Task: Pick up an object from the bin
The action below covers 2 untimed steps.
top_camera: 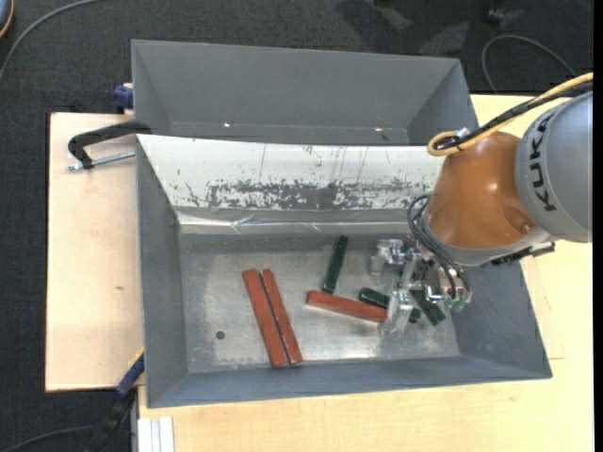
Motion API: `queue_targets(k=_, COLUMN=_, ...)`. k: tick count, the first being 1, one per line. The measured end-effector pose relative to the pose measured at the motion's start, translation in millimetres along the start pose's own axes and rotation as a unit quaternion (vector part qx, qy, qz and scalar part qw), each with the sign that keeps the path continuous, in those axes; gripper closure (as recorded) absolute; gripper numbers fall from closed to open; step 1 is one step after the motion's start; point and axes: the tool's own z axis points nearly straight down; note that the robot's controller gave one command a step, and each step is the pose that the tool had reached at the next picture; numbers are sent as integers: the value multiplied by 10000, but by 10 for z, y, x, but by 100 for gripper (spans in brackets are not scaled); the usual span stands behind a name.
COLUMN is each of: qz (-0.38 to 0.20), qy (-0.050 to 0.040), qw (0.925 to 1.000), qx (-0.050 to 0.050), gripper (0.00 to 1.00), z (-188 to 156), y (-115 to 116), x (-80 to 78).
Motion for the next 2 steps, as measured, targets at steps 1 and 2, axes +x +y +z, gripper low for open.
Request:
queue_targets(k=1, qz=803, qy=38, qw=9968, qx=-3, gripper=0, z=310, y=76, x=98)
queue_targets(k=2, qz=799, qy=26, qw=9968, qx=-2, gripper=0, z=304, y=82, x=92)
